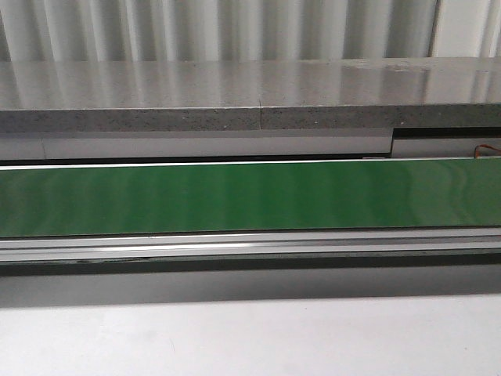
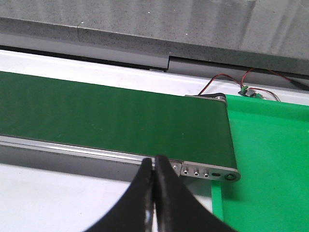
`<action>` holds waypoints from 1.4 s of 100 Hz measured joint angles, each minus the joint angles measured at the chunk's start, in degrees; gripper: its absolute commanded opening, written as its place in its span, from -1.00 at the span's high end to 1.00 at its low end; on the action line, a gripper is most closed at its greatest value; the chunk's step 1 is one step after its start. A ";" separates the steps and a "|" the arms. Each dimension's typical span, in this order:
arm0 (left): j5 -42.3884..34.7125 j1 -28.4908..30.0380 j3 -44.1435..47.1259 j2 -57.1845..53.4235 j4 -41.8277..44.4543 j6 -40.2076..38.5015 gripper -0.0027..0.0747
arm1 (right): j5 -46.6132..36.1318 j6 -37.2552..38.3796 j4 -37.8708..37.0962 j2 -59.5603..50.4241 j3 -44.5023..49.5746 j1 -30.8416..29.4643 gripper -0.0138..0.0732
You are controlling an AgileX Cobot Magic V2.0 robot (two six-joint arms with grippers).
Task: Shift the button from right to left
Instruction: 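Lower the button into the blue tray and open the left gripper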
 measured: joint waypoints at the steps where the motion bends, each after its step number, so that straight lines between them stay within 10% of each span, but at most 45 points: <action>1: -0.12 0.00 0.00 0.00 0.00 0.00 -0.29 | 0.00 0.00 0.00 0.00 0.00 0.00 0.83; 30: -0.35 0.00 0.00 0.00 0.75 0.00 -0.09 | 0.00 0.00 0.00 0.00 0.00 0.00 0.83; 60: -2.67 0.00 0.00 -7.19 -0.01 -2.52 0.99 | 0.00 0.00 0.00 0.00 0.00 0.00 0.83; 100: -11.84 -2.01 8.36 -22.69 -10.49 -2.82 0.98 | 0.00 0.00 0.00 0.00 0.00 0.00 0.83; 140: -26.02 -16.87 25.66 -37.09 -15.03 -2.92 0.98 | 0.00 0.00 0.00 0.00 0.00 0.00 0.83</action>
